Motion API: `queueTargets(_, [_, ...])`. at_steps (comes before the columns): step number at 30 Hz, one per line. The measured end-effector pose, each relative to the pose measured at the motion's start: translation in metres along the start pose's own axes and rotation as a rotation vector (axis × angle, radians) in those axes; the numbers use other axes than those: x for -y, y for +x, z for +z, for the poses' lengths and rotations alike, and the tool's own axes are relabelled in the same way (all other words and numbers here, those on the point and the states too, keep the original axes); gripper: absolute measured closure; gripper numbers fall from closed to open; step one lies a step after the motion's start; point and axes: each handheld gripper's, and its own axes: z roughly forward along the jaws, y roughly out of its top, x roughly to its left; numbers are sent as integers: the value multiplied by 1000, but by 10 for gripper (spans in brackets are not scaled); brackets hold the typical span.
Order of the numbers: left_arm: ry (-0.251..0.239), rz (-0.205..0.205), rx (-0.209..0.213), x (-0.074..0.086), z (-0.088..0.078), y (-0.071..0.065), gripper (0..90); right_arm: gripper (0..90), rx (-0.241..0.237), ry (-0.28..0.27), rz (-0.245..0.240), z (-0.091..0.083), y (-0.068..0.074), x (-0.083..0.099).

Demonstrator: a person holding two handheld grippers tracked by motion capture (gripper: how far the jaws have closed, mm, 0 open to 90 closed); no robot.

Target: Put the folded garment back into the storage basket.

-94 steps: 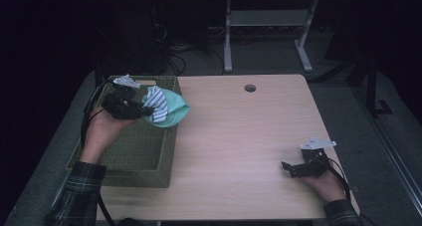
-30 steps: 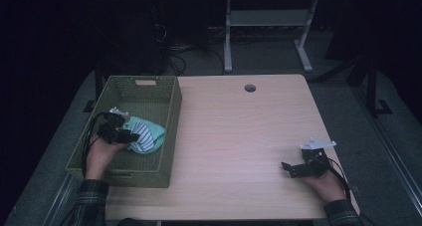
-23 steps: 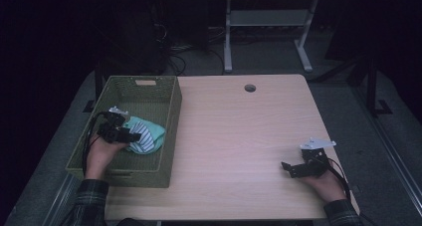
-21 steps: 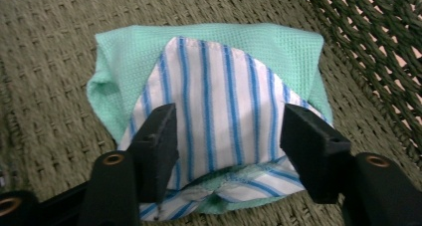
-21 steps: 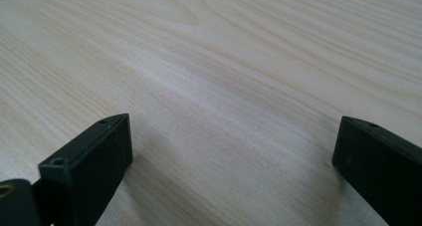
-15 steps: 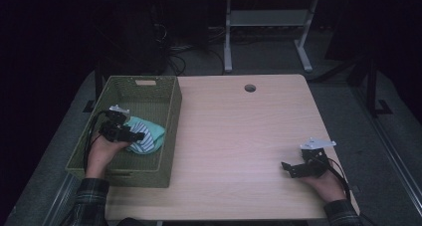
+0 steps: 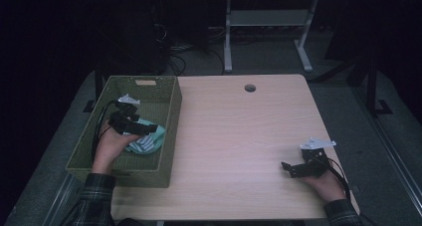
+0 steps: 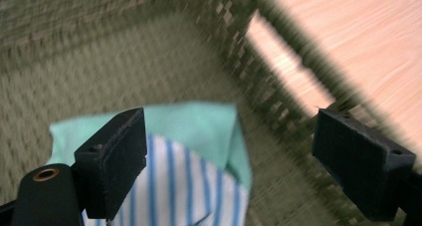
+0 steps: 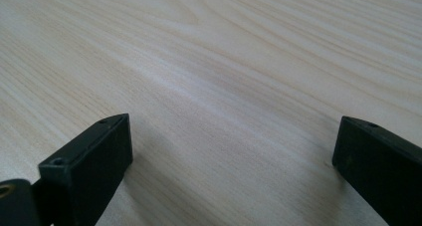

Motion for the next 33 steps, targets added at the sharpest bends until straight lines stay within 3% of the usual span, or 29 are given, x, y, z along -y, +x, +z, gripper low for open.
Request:
queueTargets(14, [-83,74,128,-30,1,-58,135,19,2,-1,-3,0,0,0])
queueTargets(22, [-86,128,176,-39,13,-90,136,19,2,-2,-4,0,0,0])
queueTargets(33, [-63,175,225,-36,43,-129,140,19,-1,-3,-6,0,0,0])
